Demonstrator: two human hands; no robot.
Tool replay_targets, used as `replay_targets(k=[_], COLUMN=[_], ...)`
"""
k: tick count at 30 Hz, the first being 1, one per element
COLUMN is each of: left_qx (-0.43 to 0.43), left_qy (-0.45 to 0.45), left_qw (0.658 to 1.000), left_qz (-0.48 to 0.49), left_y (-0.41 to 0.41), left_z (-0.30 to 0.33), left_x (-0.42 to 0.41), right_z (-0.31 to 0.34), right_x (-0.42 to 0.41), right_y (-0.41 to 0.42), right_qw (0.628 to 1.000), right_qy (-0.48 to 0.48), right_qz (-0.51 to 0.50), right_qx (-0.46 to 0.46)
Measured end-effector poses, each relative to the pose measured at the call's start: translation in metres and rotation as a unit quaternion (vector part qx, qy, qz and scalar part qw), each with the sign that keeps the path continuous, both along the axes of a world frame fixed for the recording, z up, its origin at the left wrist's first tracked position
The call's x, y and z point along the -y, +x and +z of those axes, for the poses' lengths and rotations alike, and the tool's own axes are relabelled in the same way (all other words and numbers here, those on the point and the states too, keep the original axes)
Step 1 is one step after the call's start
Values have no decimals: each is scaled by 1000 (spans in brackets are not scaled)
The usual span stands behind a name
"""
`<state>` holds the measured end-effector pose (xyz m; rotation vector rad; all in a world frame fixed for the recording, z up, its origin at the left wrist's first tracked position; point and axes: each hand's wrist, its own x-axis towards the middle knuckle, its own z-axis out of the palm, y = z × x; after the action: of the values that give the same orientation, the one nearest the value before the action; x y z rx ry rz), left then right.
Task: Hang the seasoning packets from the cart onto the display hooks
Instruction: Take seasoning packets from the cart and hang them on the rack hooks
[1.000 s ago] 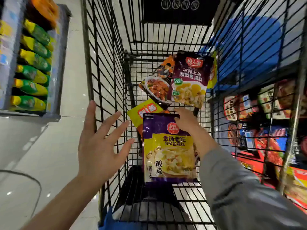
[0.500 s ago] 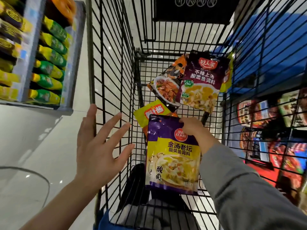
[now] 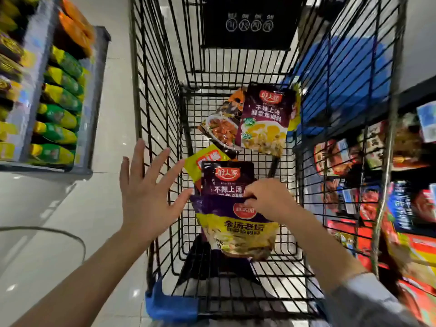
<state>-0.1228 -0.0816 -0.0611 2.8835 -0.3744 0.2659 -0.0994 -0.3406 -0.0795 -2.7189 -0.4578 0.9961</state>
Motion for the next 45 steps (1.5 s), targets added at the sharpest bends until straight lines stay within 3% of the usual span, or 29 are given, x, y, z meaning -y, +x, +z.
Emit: replay_targets(k=[7,13,17,21,26,28,32,36,41,45], left_qx=[0,-68,-150,-328,-420,-419,-403,-393,-426,-408], left_qy=[80,121,1,-123,-86,-67,-119,-136,-206,-292], left_qw=[996,985,987,936,900,903,902,906,870,828], left_qz=[-44,-99,-61,43,73,68,102,82,137,250], left_y=[-1,2,22,67,88,97,131,180,208,203], left_z=[10,14,10,-39,-96,-111,-139,-165,-275,-245], left_x=[3,16,61,94,109,113,126,159,182,199], right_z=[57,67,62,29,8,7,-2,-19,-39,-47], right_x=[24,51,60,64,82,90,94,92,98,93], right_y=[-89,-109,-73,-29,-6,-11,-12,0,9,5], right_qw=[997,984,981,978,984,987,988,979,972,976], right_qy=[-69,-66,-87,-108,-71,-68,-77,-69,-60,-73], right_qz=[-37,-127,-146,-148,-132,-129,-113,-166,-205,-180], right_qx=[14,103,93,97,91,68,71,94,97,103])
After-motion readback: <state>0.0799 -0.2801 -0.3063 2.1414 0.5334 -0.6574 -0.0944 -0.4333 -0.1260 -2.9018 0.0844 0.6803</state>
